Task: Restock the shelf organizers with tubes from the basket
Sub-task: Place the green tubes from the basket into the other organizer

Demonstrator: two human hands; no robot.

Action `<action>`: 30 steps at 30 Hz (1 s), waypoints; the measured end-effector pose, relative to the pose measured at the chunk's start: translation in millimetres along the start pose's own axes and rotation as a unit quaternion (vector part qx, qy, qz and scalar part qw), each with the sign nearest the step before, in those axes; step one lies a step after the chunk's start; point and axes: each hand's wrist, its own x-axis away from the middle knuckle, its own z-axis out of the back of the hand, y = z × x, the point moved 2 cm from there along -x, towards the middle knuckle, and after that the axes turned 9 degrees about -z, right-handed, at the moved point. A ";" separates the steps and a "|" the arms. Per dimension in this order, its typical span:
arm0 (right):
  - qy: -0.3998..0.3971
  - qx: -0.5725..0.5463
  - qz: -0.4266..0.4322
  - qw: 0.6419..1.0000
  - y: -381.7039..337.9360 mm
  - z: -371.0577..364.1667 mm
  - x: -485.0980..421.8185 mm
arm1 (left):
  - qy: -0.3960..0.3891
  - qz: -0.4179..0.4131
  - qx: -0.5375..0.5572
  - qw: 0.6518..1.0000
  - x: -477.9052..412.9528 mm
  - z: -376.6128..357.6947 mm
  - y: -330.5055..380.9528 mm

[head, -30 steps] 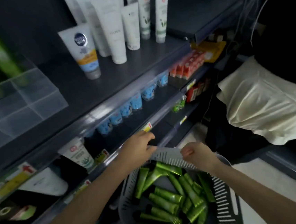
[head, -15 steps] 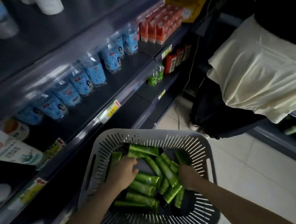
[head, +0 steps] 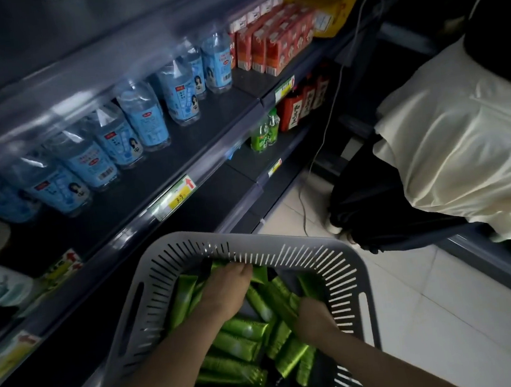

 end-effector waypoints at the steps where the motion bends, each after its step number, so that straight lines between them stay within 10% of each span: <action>1: 0.007 -0.019 -0.009 1.000 1.4 1.5 -1.2 | -0.013 0.006 -0.031 0.999 -2.9 -3.6 1.9; 8: 0.065 -0.122 -0.021 0.990 -2.2 1.3 2.7 | -0.110 0.046 -0.123 0.985 -1.8 -23.5 5.1; 18: 0.111 -0.221 0.018 0.969 -10.9 29.5 8.1 | -0.136 0.114 0.052 0.983 9.0 -26.3 13.0; 30: 0.236 -0.254 0.196 0.917 -37.8 119.6 65.9 | 0.106 0.143 0.338 0.924 43.5 95.5 -14.7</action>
